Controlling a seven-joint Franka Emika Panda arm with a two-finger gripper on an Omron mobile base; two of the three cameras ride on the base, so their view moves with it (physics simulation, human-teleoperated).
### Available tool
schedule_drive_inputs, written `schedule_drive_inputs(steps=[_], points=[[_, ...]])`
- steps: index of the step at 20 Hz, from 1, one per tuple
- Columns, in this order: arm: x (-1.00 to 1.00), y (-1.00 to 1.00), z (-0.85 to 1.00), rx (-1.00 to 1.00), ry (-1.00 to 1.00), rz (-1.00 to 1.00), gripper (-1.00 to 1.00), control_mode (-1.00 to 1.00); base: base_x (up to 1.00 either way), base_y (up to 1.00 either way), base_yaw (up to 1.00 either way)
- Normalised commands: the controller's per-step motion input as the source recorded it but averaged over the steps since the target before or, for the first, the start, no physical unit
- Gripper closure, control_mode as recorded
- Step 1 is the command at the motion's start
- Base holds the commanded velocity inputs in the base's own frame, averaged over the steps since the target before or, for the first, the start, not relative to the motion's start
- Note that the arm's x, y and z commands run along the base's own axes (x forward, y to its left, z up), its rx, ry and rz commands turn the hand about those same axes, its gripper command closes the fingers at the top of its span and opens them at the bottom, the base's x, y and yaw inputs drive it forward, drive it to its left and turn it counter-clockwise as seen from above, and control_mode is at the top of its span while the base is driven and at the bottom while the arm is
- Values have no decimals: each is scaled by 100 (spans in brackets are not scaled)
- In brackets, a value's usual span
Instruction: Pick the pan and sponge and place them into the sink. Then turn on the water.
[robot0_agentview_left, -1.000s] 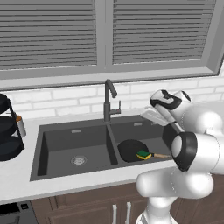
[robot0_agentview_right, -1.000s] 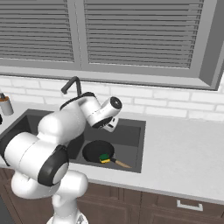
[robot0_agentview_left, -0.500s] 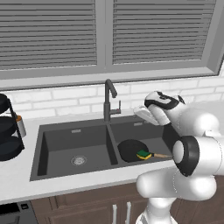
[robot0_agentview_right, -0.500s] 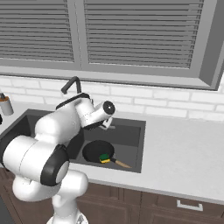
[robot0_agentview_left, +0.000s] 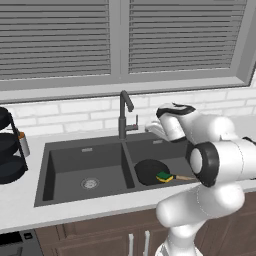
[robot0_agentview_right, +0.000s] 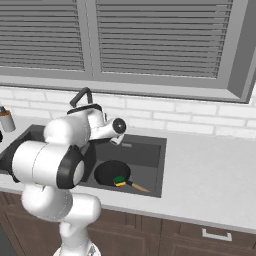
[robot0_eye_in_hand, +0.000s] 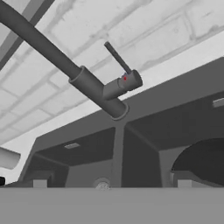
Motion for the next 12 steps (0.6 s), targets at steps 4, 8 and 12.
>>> schedule_drive_inputs(steps=[4, 8, 12], points=[[31, 0, 0, 9, 0, -1, -100, -100, 0, 0, 0], [16, 0, 0, 3, -2, -3, -100, -100, 0, 0, 0], [22, 0, 0, 2, -1, -5, -100, -100, 0, 0, 0]])
